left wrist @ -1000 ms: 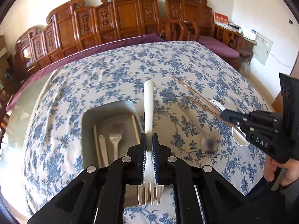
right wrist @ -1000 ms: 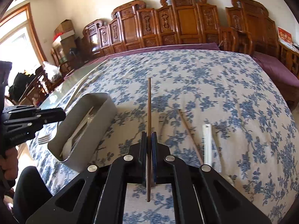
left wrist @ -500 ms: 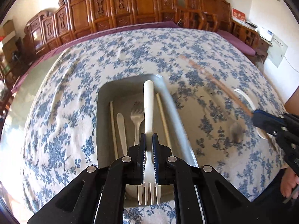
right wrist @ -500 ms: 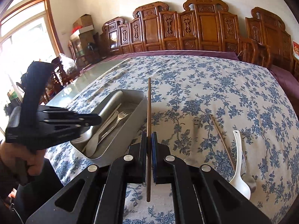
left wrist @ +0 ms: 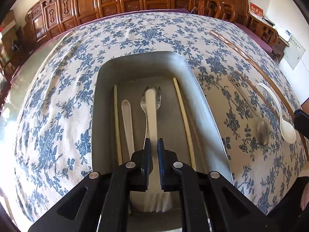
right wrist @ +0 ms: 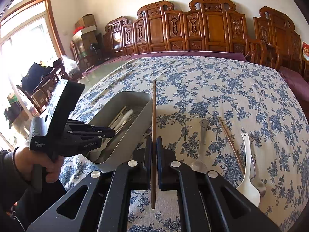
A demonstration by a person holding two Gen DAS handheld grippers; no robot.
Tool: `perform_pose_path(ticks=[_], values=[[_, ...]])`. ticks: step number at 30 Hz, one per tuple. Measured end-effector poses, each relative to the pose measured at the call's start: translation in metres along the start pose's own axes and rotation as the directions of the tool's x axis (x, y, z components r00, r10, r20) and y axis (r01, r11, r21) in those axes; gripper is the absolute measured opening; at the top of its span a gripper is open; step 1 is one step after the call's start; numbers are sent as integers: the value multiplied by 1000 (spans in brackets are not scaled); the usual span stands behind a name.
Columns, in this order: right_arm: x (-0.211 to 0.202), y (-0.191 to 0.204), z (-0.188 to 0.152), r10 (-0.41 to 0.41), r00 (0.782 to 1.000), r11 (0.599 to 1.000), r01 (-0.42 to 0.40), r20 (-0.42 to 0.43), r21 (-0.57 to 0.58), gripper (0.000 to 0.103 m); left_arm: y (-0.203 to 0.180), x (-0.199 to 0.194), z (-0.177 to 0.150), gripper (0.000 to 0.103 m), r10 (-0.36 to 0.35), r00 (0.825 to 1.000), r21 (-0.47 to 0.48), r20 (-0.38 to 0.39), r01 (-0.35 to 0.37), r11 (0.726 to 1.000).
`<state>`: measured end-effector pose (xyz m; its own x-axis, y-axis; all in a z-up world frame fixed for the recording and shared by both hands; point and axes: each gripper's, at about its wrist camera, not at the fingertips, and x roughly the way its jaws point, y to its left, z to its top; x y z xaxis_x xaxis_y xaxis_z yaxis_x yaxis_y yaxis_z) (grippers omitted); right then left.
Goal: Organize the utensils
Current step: 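Lower the white plastic fork into the tray and open the left tool, then lower the wooden chopstick into the tray and open the right tool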
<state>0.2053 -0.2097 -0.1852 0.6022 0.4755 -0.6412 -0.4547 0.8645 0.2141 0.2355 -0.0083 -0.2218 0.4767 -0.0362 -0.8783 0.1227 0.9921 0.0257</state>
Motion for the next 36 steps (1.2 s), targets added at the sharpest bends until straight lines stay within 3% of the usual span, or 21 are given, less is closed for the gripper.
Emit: perform_pose_path(ticks=[4,14,20,36], values=[[-6,5,7,-8,1000,1000,8,12,4,6,3,-16,-1,13,-7,1000,-1,25,7,1000],[-8,52,22,9,1000,999,-9,6,-38,6,20,-82,-4,15,-7,991,9,134,6,1000],[19,81,20,5,999,997,-8,-52,-72,6,36,-113,-6,15,-7,983,-8,183,8,1000],[92,90,18,-25,983,999,17,-181,-45,6,67,-136,-15,16,-4,978,-28,211,10,1000]])
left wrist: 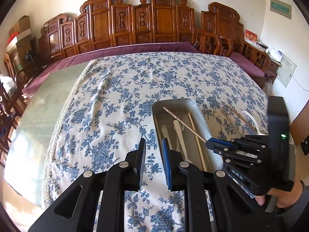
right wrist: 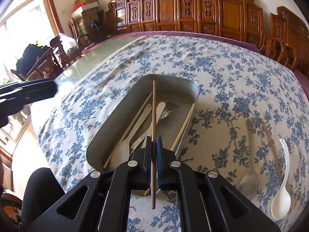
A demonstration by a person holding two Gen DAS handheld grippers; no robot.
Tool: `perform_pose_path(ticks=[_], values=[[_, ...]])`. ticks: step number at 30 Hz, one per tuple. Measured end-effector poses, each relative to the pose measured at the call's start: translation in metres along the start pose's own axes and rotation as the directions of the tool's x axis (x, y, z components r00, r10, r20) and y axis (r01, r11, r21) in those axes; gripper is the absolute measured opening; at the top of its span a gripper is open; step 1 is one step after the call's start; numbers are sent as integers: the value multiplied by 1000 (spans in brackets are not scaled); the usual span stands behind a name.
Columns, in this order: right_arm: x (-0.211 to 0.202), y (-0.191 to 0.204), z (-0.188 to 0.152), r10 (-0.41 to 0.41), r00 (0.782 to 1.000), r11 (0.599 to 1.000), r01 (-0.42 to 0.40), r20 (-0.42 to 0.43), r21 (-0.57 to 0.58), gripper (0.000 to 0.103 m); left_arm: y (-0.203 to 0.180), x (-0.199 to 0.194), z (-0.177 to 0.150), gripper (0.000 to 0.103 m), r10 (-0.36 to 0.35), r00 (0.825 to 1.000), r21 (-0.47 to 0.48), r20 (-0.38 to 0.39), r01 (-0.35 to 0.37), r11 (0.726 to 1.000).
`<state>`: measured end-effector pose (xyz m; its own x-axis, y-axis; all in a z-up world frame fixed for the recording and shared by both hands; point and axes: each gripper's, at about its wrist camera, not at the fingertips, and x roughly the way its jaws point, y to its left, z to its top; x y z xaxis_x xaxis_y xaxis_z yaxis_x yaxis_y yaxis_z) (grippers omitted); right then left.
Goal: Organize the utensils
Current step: 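Lower the wooden chopstick into the tray and open the right tool, then grasp a white plastic spoon from the cloth with the right tool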
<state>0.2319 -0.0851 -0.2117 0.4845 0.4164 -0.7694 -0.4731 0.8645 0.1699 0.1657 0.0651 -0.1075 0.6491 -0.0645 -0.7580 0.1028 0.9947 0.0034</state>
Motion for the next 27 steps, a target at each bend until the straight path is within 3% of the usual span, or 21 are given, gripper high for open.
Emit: perform_pose_path(ticks=[15,27], values=[[14,12,8,43,999,998,-43,-10,37,8,15,-6,-18,16,14,1000,0,-23,-14,1000],[-40,-10,4,1,998,999,2,62,-35,8,-8,-12,-13,23,-12,1000,33,-6,12,999]])
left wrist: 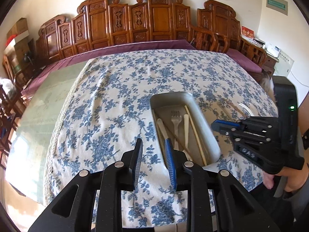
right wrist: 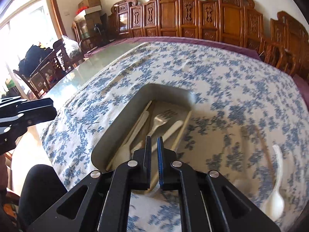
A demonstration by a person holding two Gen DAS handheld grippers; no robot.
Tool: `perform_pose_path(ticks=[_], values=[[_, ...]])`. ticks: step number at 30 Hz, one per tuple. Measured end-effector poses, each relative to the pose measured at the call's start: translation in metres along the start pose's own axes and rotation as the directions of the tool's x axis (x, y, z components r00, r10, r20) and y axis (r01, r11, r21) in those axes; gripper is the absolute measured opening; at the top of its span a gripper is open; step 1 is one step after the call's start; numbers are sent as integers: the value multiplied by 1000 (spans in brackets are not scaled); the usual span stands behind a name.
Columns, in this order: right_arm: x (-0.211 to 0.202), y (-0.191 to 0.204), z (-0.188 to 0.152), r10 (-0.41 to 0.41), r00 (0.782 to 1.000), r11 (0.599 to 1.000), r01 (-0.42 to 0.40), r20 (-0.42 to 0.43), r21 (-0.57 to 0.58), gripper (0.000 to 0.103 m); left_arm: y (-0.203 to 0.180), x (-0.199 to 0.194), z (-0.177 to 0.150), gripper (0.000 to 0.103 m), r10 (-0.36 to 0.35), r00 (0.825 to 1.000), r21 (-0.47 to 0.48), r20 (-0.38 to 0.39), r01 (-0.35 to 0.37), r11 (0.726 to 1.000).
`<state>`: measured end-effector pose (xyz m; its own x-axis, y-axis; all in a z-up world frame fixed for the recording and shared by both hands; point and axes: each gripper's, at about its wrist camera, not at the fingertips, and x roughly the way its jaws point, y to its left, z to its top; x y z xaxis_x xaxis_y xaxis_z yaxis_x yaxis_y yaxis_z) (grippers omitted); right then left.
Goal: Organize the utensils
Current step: 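Grasp a white plastic spoon from the cloth with the right tool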
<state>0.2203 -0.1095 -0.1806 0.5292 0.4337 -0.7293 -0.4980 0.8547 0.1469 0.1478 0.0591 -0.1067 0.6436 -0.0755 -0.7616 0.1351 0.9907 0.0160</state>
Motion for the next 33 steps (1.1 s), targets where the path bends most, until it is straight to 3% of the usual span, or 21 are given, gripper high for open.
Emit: perform_pose_path(ticks=[8,11,12,17,19,26,33], values=[[-52,-42,-15,-74,997,997,74,32,-11,8,-27,3,7,30,-29,999,12,18,28,1000],[-69,-60,-24,-112,993,994,112,39,-7,8,-39,5,8,39,-42,999,17,22,42,999],[-75,-68,-27,-126,991,992,126,40,-1,8,-43,6,8,47,-46,999,17,22,45,999],[-95,-112,-44,-177,984,983,174,39,51,8,-66,13,9,51,-73,997,27,8,73,997],[-97,-126,-50,-193,981,979,191,34,67,12,-74,16,9,57,-83,997,30,3,82,996],[-92,-180,-76,-226,974,962,223,-2,155,23,-106,42,19,57,-140,989,40,-54,143,989],[-74,-202,-85,-226,973,956,231,-49,183,27,-133,73,30,57,-184,978,73,-100,192,979]])
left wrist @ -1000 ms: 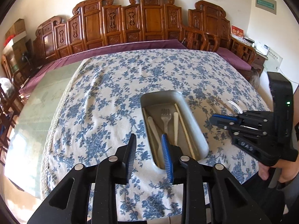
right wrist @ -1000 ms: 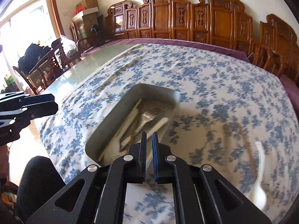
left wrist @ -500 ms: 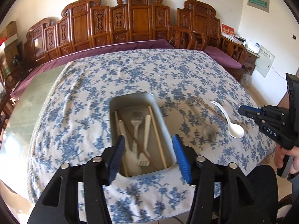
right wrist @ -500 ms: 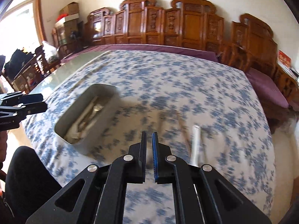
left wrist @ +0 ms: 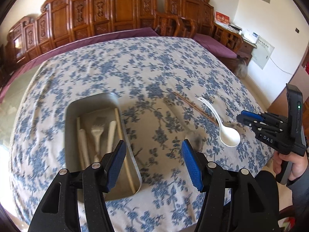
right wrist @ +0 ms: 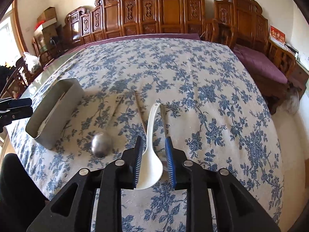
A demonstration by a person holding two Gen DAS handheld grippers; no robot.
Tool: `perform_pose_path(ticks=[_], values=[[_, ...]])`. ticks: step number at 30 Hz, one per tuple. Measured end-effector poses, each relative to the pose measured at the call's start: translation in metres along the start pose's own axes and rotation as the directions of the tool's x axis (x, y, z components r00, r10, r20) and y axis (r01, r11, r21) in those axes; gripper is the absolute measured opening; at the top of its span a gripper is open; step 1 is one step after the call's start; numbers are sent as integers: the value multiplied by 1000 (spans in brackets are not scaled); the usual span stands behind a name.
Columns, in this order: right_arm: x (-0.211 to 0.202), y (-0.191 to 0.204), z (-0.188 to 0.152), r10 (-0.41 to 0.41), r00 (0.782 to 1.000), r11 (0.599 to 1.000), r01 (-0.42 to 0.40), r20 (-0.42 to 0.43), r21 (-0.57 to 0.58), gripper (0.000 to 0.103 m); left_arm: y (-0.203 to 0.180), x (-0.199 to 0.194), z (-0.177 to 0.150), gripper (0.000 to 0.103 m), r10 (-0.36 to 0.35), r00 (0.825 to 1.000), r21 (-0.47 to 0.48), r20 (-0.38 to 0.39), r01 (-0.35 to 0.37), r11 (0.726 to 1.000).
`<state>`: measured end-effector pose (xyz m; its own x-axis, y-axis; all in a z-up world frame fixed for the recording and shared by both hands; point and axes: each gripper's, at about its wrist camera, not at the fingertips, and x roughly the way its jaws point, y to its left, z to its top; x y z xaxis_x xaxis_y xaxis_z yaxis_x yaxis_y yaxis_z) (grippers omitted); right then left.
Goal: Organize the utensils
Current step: 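Grasp a white plastic spoon from the cloth with the right tool, then grasp the metal smiley-face spoon with the left tool while the right tool holds the white spoon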
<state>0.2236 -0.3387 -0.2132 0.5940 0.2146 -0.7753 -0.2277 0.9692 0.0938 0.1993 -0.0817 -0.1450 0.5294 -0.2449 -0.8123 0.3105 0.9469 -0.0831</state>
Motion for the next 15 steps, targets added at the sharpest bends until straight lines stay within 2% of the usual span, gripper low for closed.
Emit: perform_pose_path(ticks=[7,15], values=[[28,-2,14,28,998,1000,-27,-56,4,27,-13,34,11,57,-36,998,26,-44,37,999],[61,4,6,52,990,998,-54,-128,-11,27,-22,57,13,57,-58,995,37,-78,61,997]])
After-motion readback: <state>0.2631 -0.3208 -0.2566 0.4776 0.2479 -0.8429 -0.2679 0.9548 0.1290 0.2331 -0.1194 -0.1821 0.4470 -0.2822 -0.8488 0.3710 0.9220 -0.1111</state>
